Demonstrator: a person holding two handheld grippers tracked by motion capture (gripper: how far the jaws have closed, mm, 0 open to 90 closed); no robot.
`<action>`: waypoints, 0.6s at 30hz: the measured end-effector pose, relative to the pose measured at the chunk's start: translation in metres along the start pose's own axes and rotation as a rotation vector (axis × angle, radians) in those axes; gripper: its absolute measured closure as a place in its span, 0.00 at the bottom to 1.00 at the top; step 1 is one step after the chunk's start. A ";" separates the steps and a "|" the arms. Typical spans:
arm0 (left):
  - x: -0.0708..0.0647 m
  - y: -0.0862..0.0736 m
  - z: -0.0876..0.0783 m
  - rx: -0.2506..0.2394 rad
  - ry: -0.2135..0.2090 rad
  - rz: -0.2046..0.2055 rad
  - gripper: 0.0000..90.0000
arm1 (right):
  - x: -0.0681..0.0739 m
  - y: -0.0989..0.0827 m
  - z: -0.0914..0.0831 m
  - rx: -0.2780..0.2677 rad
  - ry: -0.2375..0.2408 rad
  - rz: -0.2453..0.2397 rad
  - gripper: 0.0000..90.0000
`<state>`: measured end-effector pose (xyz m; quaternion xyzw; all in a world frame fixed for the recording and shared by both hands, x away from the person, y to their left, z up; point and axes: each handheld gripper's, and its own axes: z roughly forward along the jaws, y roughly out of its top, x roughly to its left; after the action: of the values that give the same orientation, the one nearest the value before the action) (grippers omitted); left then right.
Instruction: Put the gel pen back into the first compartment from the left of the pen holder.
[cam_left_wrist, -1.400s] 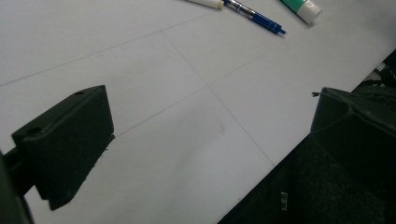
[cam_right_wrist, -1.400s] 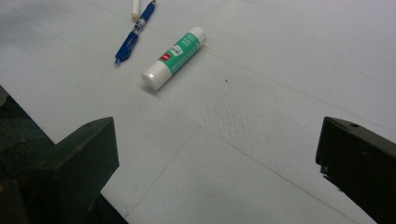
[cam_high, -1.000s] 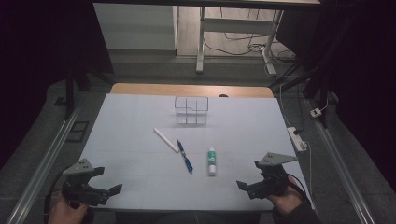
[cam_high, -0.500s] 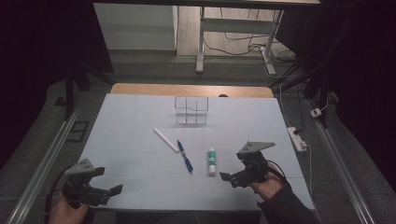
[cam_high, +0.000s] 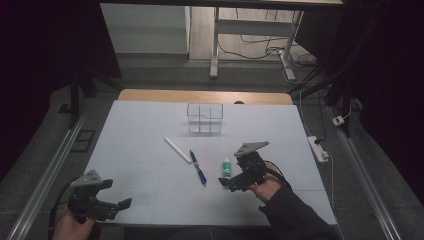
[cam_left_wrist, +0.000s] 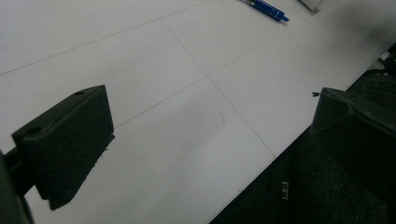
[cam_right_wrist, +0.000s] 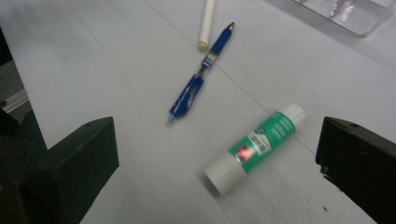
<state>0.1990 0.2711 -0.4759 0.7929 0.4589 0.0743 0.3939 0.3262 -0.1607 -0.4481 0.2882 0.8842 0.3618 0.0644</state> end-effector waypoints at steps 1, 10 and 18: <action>0.000 0.000 0.000 -0.002 -0.002 -0.003 0.00 | 0.001 0.002 0.003 0.004 0.004 -0.002 0.00; 0.001 -0.001 -0.001 -0.010 -0.012 -0.007 0.00 | 0.004 0.020 0.032 0.050 0.012 -0.048 0.00; 0.001 -0.001 -0.001 -0.011 -0.017 -0.007 0.00 | 0.002 0.038 0.061 0.097 -0.018 -0.059 0.00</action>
<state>0.1987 0.2730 -0.4761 0.7897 0.4579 0.0686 0.4025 0.3614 -0.1011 -0.4662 0.2682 0.9082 0.3139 0.0688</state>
